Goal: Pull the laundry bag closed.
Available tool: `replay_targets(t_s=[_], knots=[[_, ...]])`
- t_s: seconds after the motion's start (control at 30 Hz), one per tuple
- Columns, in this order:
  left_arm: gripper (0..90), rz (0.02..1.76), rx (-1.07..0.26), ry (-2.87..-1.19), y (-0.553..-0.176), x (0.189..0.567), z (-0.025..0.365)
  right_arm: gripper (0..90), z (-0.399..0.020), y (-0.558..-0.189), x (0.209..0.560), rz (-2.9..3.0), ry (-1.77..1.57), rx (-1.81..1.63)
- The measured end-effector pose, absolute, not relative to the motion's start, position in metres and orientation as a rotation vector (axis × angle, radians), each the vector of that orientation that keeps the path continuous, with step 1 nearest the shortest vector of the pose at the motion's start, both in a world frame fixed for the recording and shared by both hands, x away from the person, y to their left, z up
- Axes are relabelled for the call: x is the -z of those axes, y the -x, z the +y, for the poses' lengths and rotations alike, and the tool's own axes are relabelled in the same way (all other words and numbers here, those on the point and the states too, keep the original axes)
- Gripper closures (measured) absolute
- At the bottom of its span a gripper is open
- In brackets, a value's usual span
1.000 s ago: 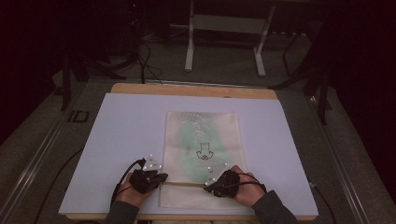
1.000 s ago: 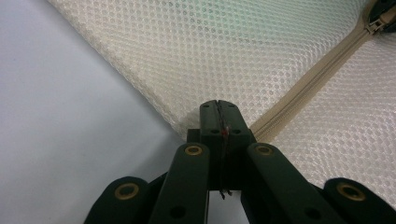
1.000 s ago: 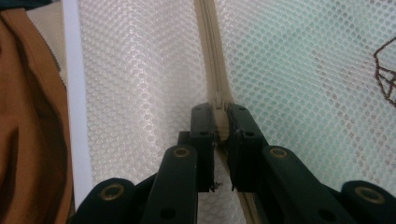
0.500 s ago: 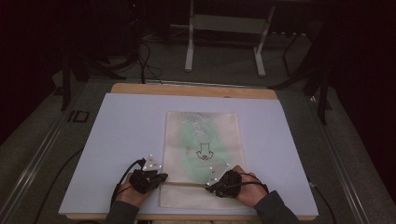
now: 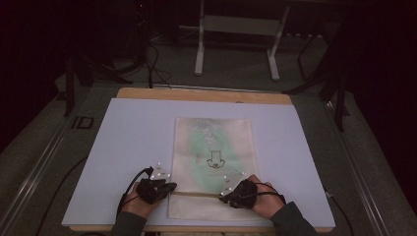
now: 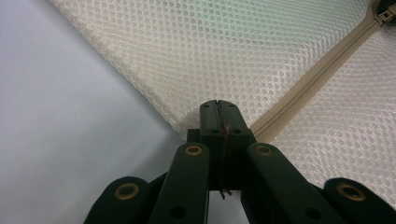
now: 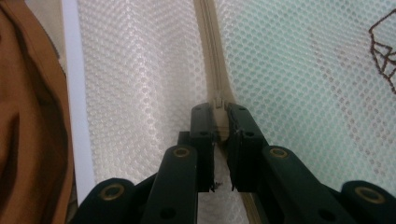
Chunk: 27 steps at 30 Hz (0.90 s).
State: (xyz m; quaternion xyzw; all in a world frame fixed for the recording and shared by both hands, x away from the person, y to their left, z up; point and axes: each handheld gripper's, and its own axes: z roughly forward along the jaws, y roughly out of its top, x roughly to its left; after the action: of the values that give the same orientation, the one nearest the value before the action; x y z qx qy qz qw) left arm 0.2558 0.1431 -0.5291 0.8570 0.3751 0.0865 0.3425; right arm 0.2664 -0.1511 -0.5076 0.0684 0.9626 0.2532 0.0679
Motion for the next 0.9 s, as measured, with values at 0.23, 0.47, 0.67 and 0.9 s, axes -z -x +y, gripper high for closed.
replay_targets(t_s=[0.23,0.47,0.67,0.9], knots=[[89.4,0.977,-0.224,-2.227,-0.256,0.529,0.143,82.4,-0.153,-0.266,0.508,2.899,-0.218,-0.762],[89.3,0.978,-0.224,-2.227,-0.256,0.529,0.143,82.4,-0.155,-0.265,0.507,2.900,-0.221,-0.755],[89.3,0.978,-0.225,-2.227,-0.256,0.529,0.143,82.4,-0.158,-0.266,0.506,2.899,-0.227,-0.769],[89.4,0.978,-0.223,-2.226,-0.256,0.529,0.143,82.4,-0.162,-0.266,0.506,2.900,-0.243,-0.767]])
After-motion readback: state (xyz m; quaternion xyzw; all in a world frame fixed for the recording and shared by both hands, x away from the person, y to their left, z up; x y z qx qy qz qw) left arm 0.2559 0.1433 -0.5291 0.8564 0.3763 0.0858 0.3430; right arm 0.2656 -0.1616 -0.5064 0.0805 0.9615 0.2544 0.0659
